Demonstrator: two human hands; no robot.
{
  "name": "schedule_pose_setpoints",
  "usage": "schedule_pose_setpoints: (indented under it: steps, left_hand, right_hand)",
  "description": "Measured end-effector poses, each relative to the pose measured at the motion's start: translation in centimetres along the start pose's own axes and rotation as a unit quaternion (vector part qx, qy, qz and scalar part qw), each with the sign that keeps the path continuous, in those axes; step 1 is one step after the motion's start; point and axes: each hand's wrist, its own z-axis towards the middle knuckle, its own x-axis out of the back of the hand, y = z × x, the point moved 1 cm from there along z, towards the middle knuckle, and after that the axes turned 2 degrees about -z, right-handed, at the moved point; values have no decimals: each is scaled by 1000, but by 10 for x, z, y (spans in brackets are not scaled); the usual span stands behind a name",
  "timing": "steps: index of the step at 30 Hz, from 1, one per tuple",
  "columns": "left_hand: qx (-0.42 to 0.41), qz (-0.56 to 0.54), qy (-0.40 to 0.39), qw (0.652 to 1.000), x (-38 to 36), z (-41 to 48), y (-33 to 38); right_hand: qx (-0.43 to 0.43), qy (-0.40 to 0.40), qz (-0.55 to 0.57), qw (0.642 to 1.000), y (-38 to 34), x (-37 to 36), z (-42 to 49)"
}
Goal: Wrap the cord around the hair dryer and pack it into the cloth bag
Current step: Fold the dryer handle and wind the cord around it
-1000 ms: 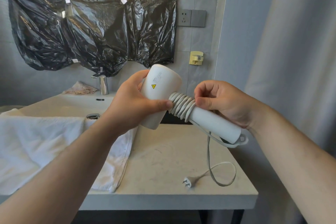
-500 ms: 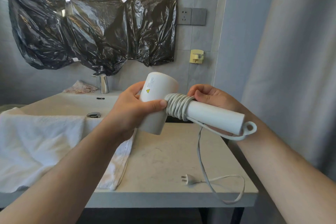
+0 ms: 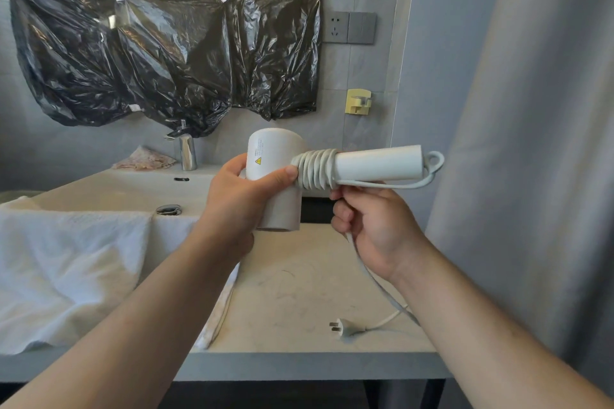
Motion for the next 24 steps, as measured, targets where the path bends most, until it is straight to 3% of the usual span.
schedule_pose_setpoints:
  steps: [6, 10, 15, 18, 21, 24]
  left_hand:
    - [-55, 43, 61, 996, -4, -6, 5]
    - [-68, 59, 77, 993, -8, -5, 5]
    - [-102, 71, 115, 986, -10, -6, 0]
    - [-136, 88, 139, 977, -7, -2, 2]
    - [-150, 108, 147, 972, -5, -2, 3]
    - [-152, 116, 156, 969, -6, -2, 1]
  right_hand:
    - [22, 90, -74, 993, 8, -6, -3]
    - [16, 94, -113, 989, 13, -8, -5]
    - [6, 79, -239, 968, 16, -11, -12]
    - [12, 57, -363, 930, 13, -13, -19]
    - [43, 59, -503, 861, -1, -12, -20]
    - [110, 76, -575, 808, -9, -14, -19]
